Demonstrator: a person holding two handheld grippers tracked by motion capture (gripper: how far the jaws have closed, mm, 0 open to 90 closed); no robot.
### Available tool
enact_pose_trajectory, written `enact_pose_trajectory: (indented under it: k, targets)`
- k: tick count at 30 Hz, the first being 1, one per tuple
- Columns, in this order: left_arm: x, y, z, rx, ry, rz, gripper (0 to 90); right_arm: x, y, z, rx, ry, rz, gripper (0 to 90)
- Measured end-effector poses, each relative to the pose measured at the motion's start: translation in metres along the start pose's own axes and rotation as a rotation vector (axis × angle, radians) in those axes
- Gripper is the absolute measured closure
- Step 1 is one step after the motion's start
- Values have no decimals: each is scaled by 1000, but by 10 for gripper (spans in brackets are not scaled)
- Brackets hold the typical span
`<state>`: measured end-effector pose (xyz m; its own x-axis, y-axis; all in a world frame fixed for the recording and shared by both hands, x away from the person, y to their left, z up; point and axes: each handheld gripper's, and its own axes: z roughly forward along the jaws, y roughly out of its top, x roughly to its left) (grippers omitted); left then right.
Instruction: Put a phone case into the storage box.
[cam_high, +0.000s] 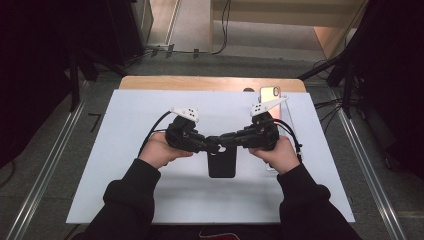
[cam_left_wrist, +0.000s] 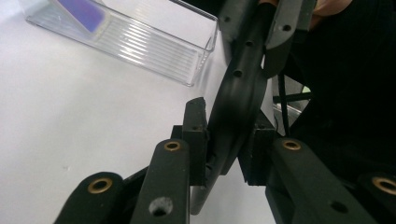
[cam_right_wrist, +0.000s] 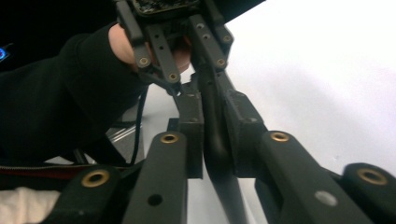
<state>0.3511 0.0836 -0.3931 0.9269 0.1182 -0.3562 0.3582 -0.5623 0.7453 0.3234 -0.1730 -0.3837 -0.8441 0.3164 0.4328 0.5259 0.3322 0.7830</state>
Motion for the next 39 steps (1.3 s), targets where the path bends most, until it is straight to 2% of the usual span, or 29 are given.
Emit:
enact_pose_trajectory:
  k: [3,6,9,11,14,17,20,23,24,26,27,30,35,39]
  targets:
    - [-3,2,-1,-17,7,2,766,0,1,-1,-22,-15,29,679]
    - [-4,4,-4,-10,10,-13,769,3,3,-4,-65,-52,35,546]
    - [-5,5,-7,-7,32,-32,769,7,4,-6,-106,-118,6,410]
    - [-5,5,-10,-5,50,-55,769,7,4,-7,-122,-146,-4,339]
    - [-3,6,-15,3,96,-87,768,7,3,-6,-119,-180,-5,277]
    - [-1,5,-21,-3,120,-129,767,5,2,-6,-122,-194,11,276]
    - [0,5,-26,-10,158,-143,767,3,-1,-3,-87,-219,-1,273]
    - [1,6,-31,-23,202,-182,767,1,-4,-1,-74,-207,5,234]
    - [1,6,-32,-24,217,-195,767,0,-4,1,-65,-218,6,189]
    - [1,6,-34,-34,237,-205,766,-1,-5,4,-52,-245,8,28]
    - [0,6,-35,-39,246,-211,766,-2,-6,6,-44,-263,24,0]
    - [-1,8,-36,-46,280,-226,766,-3,-9,12,-25,-273,50,0]
    - [-3,10,-37,-65,345,-255,766,-2,-15,22,-22,-320,80,0]
    - [-4,12,-37,-77,366,-290,766,3,-15,34,9,-387,57,0]
